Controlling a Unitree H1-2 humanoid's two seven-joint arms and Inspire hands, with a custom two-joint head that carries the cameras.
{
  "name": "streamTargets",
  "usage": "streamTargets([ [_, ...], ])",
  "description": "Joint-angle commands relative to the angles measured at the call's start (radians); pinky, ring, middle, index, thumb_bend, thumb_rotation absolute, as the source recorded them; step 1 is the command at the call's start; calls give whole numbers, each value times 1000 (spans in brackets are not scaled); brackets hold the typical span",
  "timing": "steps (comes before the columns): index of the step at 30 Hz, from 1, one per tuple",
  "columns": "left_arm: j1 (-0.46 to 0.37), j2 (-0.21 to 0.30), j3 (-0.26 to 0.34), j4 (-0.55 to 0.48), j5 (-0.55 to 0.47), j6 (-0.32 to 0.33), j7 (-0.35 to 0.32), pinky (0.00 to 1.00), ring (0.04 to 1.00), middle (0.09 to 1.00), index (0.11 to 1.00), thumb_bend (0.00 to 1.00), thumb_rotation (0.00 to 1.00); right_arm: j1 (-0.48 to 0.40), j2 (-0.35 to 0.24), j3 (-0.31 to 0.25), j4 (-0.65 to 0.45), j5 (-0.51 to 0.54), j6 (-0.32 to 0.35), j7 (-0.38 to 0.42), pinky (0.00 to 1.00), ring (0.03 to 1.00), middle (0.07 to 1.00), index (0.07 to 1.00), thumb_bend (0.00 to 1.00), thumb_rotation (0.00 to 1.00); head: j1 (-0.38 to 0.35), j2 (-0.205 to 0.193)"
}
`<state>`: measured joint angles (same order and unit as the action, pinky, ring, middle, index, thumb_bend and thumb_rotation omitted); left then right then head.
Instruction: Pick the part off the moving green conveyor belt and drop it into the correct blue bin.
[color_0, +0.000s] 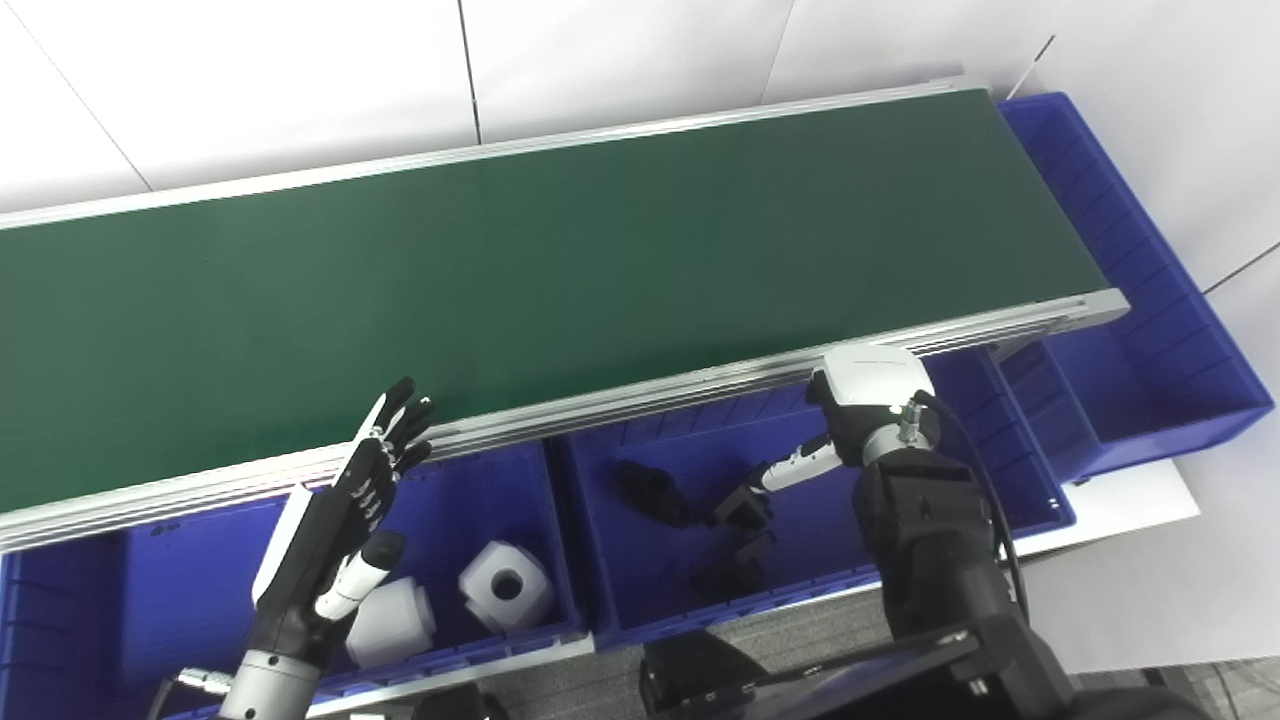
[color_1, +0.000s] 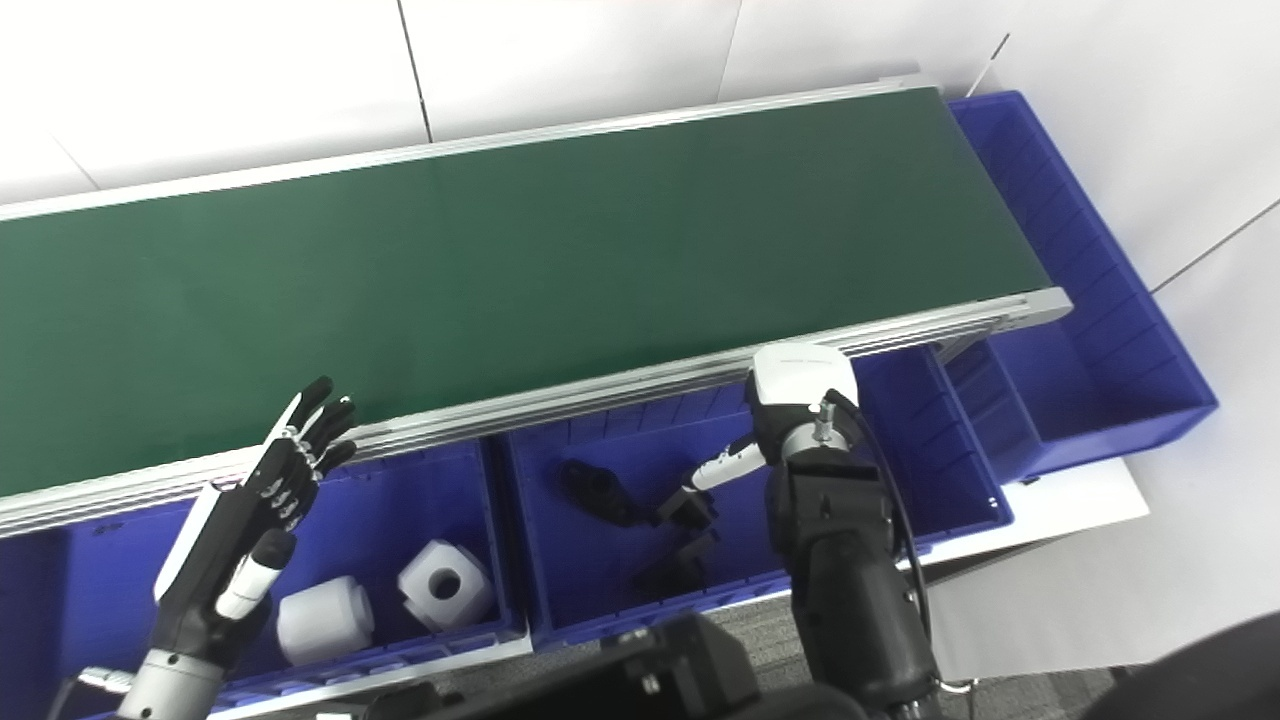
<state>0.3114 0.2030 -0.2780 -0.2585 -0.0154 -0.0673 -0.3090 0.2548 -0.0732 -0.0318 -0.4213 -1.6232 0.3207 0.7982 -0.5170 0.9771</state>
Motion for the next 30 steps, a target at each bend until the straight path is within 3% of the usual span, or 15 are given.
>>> streamTargets([
  [1, -5, -5, -4, -23, -7, -11, -5, 929, 962, 945, 978, 880, 861, 0, -15, -2, -40, 19, -21, 28, 182, 280, 403, 686, 1000, 619, 49, -9],
  [2, -2, -8, -8, -23, -3, -8, -3, 935, 965, 946, 978, 883, 861, 7, -16, 1, -55, 34, -25, 53, 197, 306, 431, 680, 1000, 626, 72, -14],
  [3, 1, -12, -12, -21, 2, -8, -1, 935, 965, 947, 977, 887, 862, 13, -17, 2, -64, 47, -26, 67, 364, 554, 587, 678, 1000, 643, 98, -20],
  [4, 4, -16, -17, -14, 7, -17, 1, 935, 965, 947, 977, 888, 862, 25, -12, 2, -93, 94, -23, 87, 421, 638, 640, 678, 1000, 649, 133, -28],
  [5, 6, -18, -20, -7, 10, -25, 2, 932, 959, 943, 974, 886, 862, 33, -10, 2, -113, 128, -20, 99, 294, 447, 501, 663, 974, 638, 141, -32],
  [6, 11, -23, -26, 11, 13, -46, 4, 929, 952, 940, 971, 881, 859, 49, -1, 0, -155, 188, -10, 115, 213, 324, 419, 649, 942, 642, 204, -63],
  [10, 23, -39, -45, 73, 33, -111, 9, 914, 947, 940, 967, 877, 850, 102, 35, -11, -297, 417, 25, 130, 280, 389, 487, 616, 848, 709, 271, -119],
  [12, 25, -48, -54, 106, 56, -140, 14, 910, 948, 939, 963, 881, 843, 153, 92, -25, -350, 608, 16, 30, 303, 393, 479, 584, 793, 680, 296, -143],
  [13, 25, -53, -57, 123, 65, -152, 15, 914, 949, 940, 963, 885, 843, 182, 124, -37, -352, 715, -12, -43, 306, 387, 468, 564, 760, 648, 309, -158],
  [15, 24, -63, -64, 153, 82, -168, 21, 920, 951, 942, 963, 890, 841, 245, 189, -48, -294, 944, -155, -222, 331, 405, 484, 572, 717, 614, 331, -182],
  [17, 22, -71, -68, 177, 92, -181, 25, 925, 953, 943, 962, 897, 840, 278, 213, -42, -224, 1085, -290, -333, 366, 447, 533, 615, 707, 606, 346, -198],
  [19, 19, -79, -74, 200, 107, -191, 30, 929, 953, 944, 964, 901, 846, 300, 228, -26, -138, 1203, -430, -405, 460, 559, 646, 673, 715, 663, 369, -222],
  [22, 17, -88, -81, 227, 129, -204, 38, 936, 958, 950, 970, 908, 857, 309, 232, -12, -32, 1324, -568, -461, 539, 641, 722, 713, 707, 733, 392, -243],
  [25, 16, -99, -85, 254, 136, -223, 46, 936, 965, 960, 968, 899, 846, 314, 228, -1, 38, 1422, -612, -474, 576, 654, 726, 727, 708, 737, 411, -262],
  [30, 10, -109, -86, 309, 136, -275, 53, 937, 965, 959, 964, 893, 832, 287, 176, 16, 203, 1458, -764, -537, 598, 676, 752, 743, 709, 746, 430, -321],
])
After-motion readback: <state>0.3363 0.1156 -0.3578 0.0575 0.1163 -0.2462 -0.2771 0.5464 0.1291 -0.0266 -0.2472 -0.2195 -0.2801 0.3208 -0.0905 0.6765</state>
